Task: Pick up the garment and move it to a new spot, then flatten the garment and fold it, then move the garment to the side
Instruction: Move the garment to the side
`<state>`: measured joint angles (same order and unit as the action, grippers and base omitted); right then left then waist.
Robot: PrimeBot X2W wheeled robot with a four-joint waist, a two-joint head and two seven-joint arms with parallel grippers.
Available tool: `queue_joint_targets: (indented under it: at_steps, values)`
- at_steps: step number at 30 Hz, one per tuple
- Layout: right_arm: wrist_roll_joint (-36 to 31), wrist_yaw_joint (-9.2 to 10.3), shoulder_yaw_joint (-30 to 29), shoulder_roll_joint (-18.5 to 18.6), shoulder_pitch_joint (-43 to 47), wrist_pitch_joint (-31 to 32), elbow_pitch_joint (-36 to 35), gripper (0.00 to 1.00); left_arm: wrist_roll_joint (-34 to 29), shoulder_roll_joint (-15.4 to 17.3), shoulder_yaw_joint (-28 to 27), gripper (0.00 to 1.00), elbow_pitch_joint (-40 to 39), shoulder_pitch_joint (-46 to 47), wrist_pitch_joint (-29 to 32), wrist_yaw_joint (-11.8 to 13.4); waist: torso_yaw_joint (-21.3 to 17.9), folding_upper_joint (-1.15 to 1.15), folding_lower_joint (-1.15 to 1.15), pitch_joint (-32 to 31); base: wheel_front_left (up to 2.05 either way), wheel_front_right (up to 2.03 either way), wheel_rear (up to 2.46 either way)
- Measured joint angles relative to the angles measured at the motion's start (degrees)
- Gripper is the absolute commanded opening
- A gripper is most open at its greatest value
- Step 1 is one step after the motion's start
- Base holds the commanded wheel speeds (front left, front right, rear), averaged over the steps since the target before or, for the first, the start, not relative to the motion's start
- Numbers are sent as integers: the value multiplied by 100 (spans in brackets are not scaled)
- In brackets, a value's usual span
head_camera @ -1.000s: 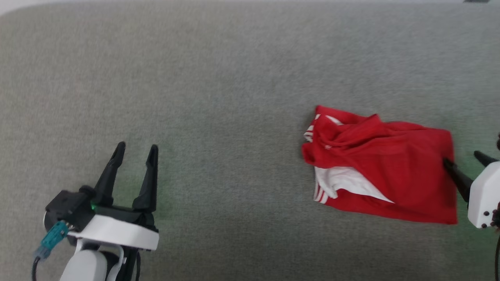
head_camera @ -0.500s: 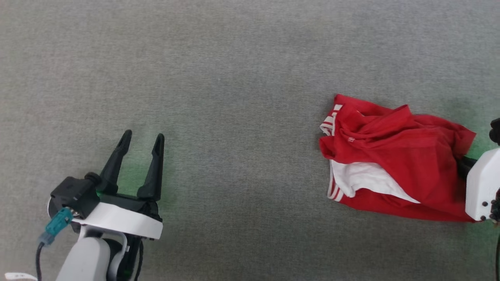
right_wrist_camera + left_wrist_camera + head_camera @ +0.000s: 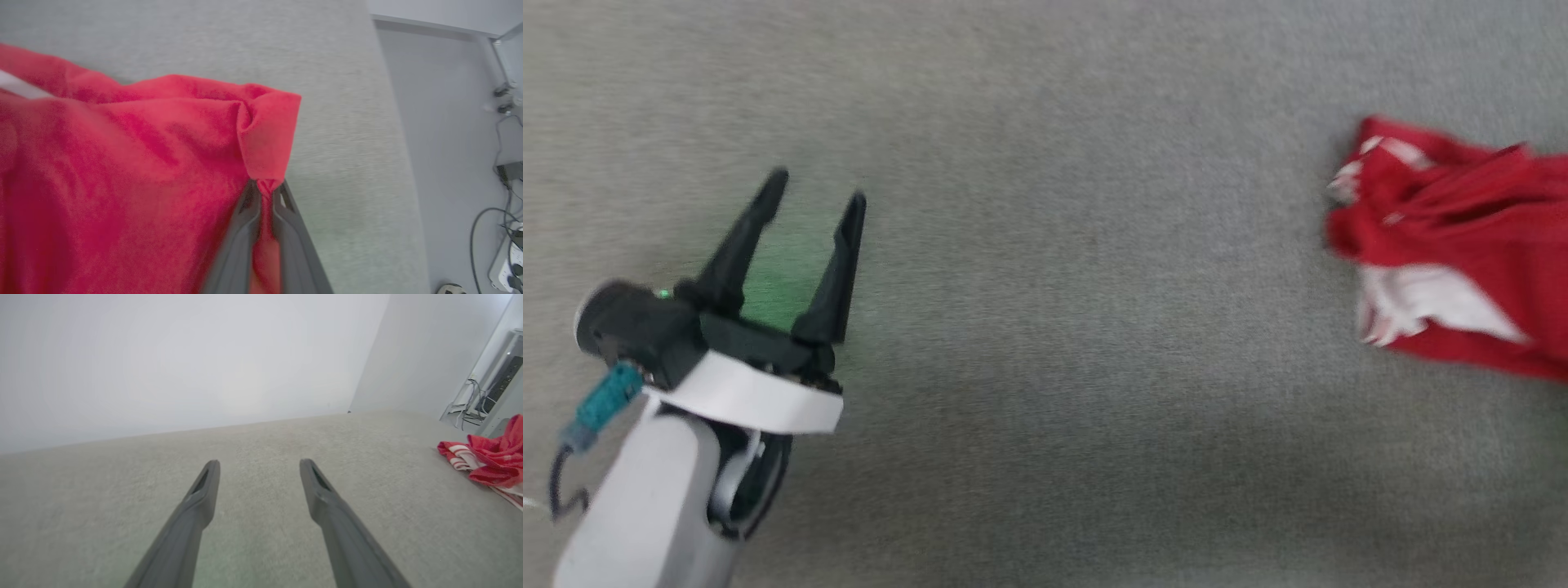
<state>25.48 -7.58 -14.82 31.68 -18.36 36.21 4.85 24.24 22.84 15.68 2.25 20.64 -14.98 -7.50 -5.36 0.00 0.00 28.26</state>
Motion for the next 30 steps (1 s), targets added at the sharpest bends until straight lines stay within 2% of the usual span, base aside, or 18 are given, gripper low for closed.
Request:
queue_joint_targets:
  at_steps: [7, 11, 18, 26, 27, 28, 29, 30]
  values:
    - [-597, 1, -877, 240, -723, -804, 768, 0, 58, 243, 307, 100, -102, 870, 0, 0, -277, 0, 0, 514, 0, 0, 0]
    - [-1139, 1, -1089, 248, -1289, -1333, 1335, 0, 93, 323, 461, 100, -159, 1384, 0, 0, -337, 0, 0, 856, 0, 0, 0]
    - [-2228, 0, -1594, 119, -2240, -2224, 2398, 0, 134, 414, 539, 100, -220, 1833, 0, 0, -281, 0, 0, 1316, 0, 0, 0]
    - [-3183, 1, -1983, -132, -3006, -2921, 3410, 0, 136, 438, 434, 100, -236, 1873, -3, -4, -138, 0, 0, 1434, 0, 0, 0]
    - [-3261, 1, -1991, -151, -3054, -2961, 3502, 5, 136, 436, 426, 100, -226, 1858, -10, -5, -129, 0, 0, 1420, 0, 0, 0]
    - [-3320, 1, -2014, -163, -3091, -3021, 3604, 76, 136, 431, 414, 100, -210, 1833, -10, -4, -121, 0, 0, 1399, 0, 0, 0]
    - [-3379, 1, -2041, -176, -3116, -3076, 3691, 100, 136, 419, 401, 100, -186, 1791, -10, -4, -112, 0, 0, 1368, 0, 0, 0]
    - [-3446, 1, -2031, -182, -3131, -3142, 3772, 100, 136, 405, 392, 100, -149, 1755, -10, -4, -101, 0, 0, 1328, 0, 0, 0]
